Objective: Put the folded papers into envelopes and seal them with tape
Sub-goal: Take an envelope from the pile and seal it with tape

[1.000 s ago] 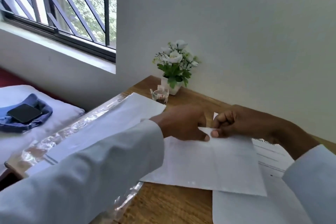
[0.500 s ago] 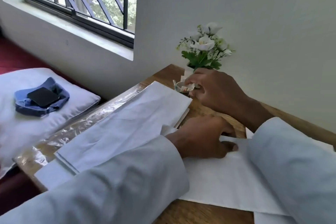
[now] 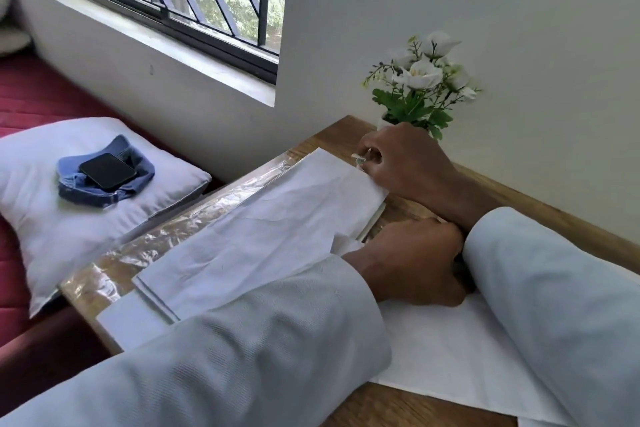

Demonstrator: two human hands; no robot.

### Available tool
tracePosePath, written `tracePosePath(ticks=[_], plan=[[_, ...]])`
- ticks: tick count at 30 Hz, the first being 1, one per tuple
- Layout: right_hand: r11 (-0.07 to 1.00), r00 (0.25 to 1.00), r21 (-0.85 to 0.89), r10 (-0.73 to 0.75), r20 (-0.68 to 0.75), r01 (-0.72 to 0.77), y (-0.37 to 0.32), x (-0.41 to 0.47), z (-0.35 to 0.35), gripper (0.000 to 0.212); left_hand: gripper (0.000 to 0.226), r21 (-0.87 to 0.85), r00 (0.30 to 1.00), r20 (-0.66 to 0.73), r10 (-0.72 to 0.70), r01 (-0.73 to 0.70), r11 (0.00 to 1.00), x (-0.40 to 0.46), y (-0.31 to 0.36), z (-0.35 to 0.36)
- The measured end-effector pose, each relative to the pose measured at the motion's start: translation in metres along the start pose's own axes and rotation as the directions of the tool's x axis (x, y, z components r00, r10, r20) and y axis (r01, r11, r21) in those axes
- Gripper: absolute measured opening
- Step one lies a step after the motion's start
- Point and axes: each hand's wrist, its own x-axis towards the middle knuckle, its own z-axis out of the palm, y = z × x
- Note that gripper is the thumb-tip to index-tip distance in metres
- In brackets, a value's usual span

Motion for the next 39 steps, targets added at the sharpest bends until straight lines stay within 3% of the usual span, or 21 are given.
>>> tracePosePath(ticks=[15, 21, 33, 39], plan=[[0.998, 0.998, -0.017, -0.063, 0.015, 0.063, -0.003, 0.004, 0.002, 0.011, 0.026, 0.029, 0.999, 0.034, -0.019, 0.018, 0.999, 0.0, 0.0, 0.0], [0.999, 1.0, 0.042, 0.002, -0.013, -0.001, -0.007, 0.009, -0.013, 0.008, 0.029, 0.038, 0.998, 0.069, 0.007, -0.009, 0.999, 0.0, 0.0, -0.001], [0.991, 0.989, -0.1, -0.077, 0.128, 0.09, -0.024, 0.006, -0.018, 0.019, 0.035, 0.059, 0.998, 0.059, 0.001, -0.005, 0.998, -0.002, 0.0, 0.0], [0.99, 0.978, -0.126, -0.037, 0.207, 0.064, -0.029, 0.011, -0.024, 0.021, 0.037, 0.067, 0.996, 0.082, -0.023, 0.018, 0.998, -0.002, 0.002, -0.001]])
